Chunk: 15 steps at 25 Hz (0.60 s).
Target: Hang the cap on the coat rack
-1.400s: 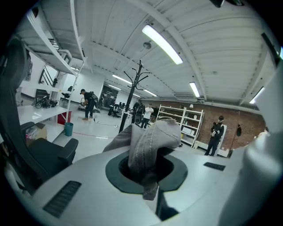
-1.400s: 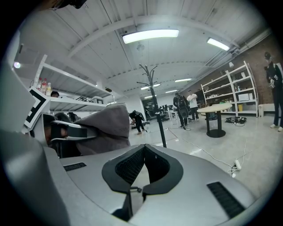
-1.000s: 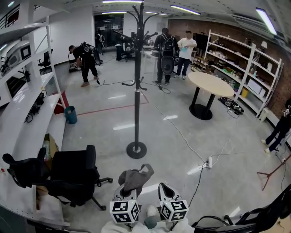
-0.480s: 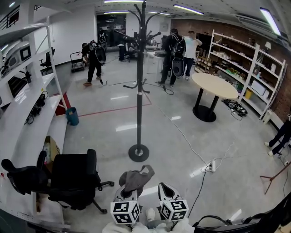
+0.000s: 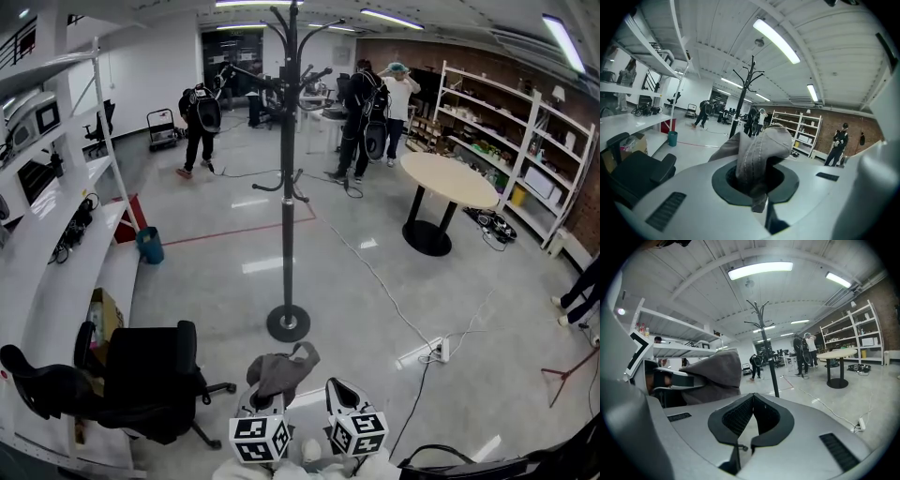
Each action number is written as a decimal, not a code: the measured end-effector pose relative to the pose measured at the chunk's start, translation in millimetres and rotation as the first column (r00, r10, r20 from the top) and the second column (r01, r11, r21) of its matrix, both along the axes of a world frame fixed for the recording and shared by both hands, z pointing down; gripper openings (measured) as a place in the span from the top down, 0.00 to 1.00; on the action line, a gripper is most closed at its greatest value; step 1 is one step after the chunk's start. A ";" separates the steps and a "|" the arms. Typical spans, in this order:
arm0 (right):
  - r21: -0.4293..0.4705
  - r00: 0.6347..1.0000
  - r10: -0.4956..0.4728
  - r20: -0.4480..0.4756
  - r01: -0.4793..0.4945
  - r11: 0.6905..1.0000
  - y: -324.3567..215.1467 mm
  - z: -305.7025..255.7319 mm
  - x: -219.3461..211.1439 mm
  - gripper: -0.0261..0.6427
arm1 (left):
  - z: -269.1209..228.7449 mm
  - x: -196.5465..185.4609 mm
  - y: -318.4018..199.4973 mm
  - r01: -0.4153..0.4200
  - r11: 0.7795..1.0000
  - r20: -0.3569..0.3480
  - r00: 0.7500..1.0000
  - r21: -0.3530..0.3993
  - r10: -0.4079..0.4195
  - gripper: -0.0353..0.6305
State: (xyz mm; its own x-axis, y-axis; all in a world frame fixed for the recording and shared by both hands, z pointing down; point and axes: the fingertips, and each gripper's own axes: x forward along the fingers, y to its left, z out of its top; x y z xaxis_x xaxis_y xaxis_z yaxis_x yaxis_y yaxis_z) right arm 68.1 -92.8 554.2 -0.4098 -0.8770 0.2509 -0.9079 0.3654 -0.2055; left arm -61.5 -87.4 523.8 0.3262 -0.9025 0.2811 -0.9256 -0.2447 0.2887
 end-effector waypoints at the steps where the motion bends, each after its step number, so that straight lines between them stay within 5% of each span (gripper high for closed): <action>1: -0.002 1.000 -0.001 0.001 0.001 1.000 -4.5 0.1 1.0 0.94 | 0.0 1.1 -4.7 0.001 1.000 0.001 1.000 -0.001 -0.001 0.93; 15: -0.024 1.000 -0.017 0.016 0.017 1.000 -67.2 4.8 23.7 0.94 | 0.1 22.5 -60.9 0.020 1.000 0.012 1.000 -0.015 -0.019 0.93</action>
State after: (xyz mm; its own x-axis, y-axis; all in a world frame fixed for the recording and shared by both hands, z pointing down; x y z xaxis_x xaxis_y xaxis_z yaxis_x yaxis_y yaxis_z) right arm 91.8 -160.0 559.0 -0.4287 -0.8637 0.2652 -0.8981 0.3754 -0.2292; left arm -39.0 -148.4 523.9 0.3052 -0.9042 0.2989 -0.9336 -0.2222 0.2812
